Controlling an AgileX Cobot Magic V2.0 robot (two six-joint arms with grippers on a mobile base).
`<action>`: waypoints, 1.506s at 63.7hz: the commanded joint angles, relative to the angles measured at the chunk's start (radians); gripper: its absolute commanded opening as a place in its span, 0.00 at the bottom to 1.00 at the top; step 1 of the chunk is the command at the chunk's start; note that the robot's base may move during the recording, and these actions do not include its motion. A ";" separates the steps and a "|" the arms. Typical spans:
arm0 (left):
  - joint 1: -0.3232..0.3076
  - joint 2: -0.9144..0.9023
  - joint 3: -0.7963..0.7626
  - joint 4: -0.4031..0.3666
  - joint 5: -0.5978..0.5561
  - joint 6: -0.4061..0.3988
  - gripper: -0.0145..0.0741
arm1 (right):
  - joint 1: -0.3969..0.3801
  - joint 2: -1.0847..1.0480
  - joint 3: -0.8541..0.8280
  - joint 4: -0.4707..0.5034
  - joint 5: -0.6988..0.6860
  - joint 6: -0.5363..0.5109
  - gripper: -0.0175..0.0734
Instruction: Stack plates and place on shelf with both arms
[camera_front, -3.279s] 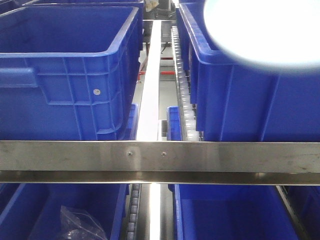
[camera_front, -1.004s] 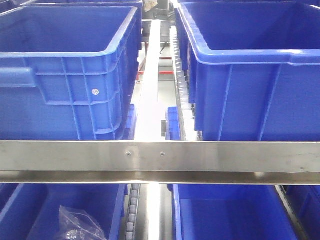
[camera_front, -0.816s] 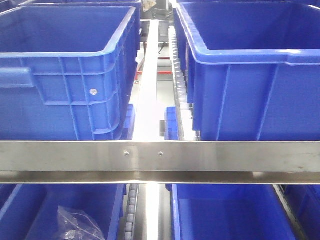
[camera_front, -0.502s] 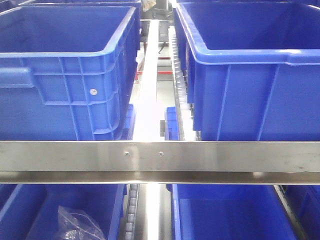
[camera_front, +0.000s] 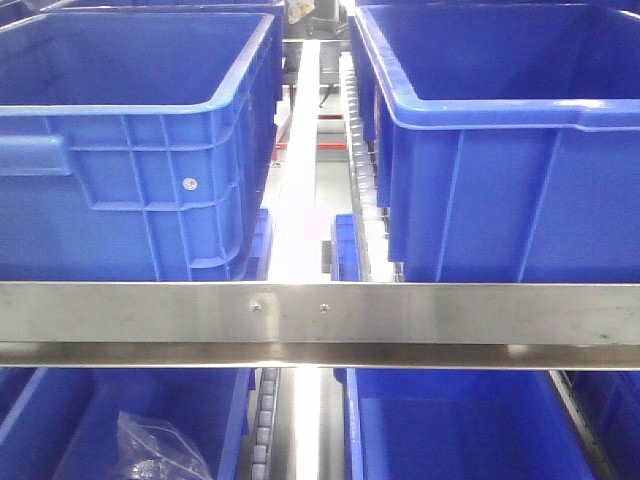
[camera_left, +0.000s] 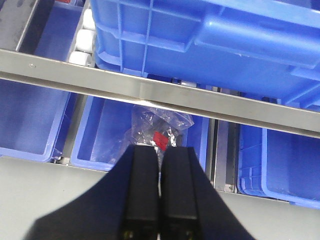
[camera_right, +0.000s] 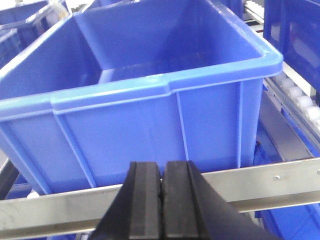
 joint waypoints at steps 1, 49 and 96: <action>-0.005 -0.002 -0.027 -0.006 -0.072 -0.006 0.26 | -0.006 -0.018 0.001 0.024 -0.078 -0.036 0.25; -0.005 -0.002 -0.027 -0.006 -0.072 -0.006 0.26 | -0.006 -0.018 0.001 0.024 -0.078 -0.036 0.25; -0.017 -0.658 0.473 0.026 -0.619 0.003 0.26 | -0.006 -0.018 0.001 0.024 -0.078 -0.036 0.25</action>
